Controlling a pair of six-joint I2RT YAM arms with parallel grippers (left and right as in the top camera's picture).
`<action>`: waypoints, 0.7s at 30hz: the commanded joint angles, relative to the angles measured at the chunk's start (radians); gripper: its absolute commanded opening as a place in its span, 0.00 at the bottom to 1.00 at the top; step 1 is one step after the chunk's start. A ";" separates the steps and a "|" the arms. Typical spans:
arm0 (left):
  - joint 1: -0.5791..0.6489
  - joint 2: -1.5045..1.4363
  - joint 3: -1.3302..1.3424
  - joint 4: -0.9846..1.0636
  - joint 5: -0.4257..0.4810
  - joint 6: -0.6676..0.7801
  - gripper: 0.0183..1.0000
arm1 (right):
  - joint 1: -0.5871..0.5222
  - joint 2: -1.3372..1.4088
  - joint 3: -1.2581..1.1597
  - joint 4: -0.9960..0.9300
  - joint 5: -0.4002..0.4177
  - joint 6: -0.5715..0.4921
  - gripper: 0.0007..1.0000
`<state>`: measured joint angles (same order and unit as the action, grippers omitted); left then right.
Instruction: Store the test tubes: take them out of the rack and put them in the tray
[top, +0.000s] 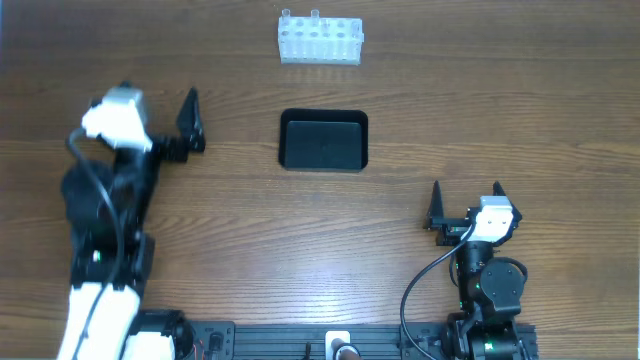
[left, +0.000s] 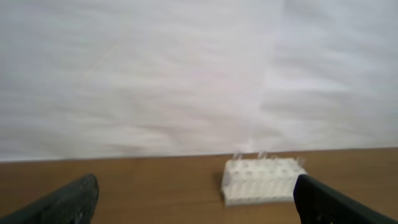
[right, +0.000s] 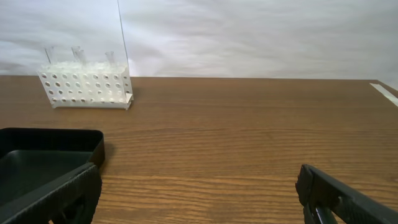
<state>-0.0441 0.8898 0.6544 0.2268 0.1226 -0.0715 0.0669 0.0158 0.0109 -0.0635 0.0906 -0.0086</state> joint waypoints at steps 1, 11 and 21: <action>-0.064 0.187 0.233 -0.057 -0.025 0.019 1.00 | -0.003 -0.009 -0.006 -0.001 0.015 -0.008 0.99; -0.178 0.592 0.686 -0.264 -0.072 0.017 1.00 | -0.003 -0.009 -0.006 -0.001 0.015 -0.008 0.99; -0.278 0.942 1.032 -0.423 -0.169 -0.074 1.00 | -0.003 -0.009 -0.006 -0.001 0.015 -0.008 0.99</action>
<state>-0.3042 1.7657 1.6238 -0.1852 -0.0101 -0.0956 0.0669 0.0158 0.0109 -0.0635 0.0902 -0.0090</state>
